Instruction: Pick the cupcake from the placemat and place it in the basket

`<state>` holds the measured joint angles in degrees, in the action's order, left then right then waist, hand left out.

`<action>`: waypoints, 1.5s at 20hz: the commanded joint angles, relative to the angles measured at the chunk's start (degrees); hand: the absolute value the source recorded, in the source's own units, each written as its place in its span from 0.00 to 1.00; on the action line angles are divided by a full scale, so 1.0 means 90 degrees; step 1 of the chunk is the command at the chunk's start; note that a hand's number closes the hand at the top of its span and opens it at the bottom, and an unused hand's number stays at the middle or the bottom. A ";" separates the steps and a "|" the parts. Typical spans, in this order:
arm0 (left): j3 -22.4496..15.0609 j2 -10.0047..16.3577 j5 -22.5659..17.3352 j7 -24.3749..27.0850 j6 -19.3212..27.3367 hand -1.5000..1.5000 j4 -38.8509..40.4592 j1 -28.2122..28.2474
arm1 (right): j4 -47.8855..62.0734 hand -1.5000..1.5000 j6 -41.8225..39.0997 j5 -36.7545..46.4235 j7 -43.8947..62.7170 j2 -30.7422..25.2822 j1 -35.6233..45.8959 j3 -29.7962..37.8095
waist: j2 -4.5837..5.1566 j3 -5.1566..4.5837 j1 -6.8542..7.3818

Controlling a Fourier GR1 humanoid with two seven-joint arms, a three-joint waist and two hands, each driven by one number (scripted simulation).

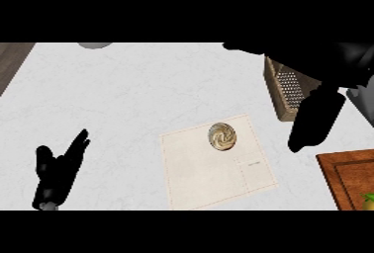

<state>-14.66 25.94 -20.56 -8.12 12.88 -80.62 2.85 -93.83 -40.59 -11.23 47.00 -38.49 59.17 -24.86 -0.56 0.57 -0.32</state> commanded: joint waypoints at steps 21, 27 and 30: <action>-0.0004 -0.0307 0.0338 -0.0465 -0.0160 0.50 0.0006 0.0507 | 0.0195 0.00 0.1050 0.3081 -0.0911 0.1549 -0.2119 -0.1154 | 0.0065 -0.0061 0.0103; 0.0054 -0.0315 0.0454 -0.0779 -0.0098 0.50 -0.0344 0.0499 | 0.0991 0.00 0.1499 0.3790 -0.1769 0.1854 -0.2200 -0.1050 | 0.0074 -0.0059 0.0139; 0.0069 -0.0535 0.0501 -0.0489 -0.0215 0.50 0.0118 0.0392 | 0.1050 0.00 0.1383 0.3956 -0.2383 0.1315 -0.2426 -0.0870 | 0.0077 -0.0061 0.0078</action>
<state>-12.15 23.25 -16.49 -10.65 10.84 -82.22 3.61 -86.75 -28.90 21.49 30.86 -24.50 38.78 -33.56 -0.31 0.68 0.39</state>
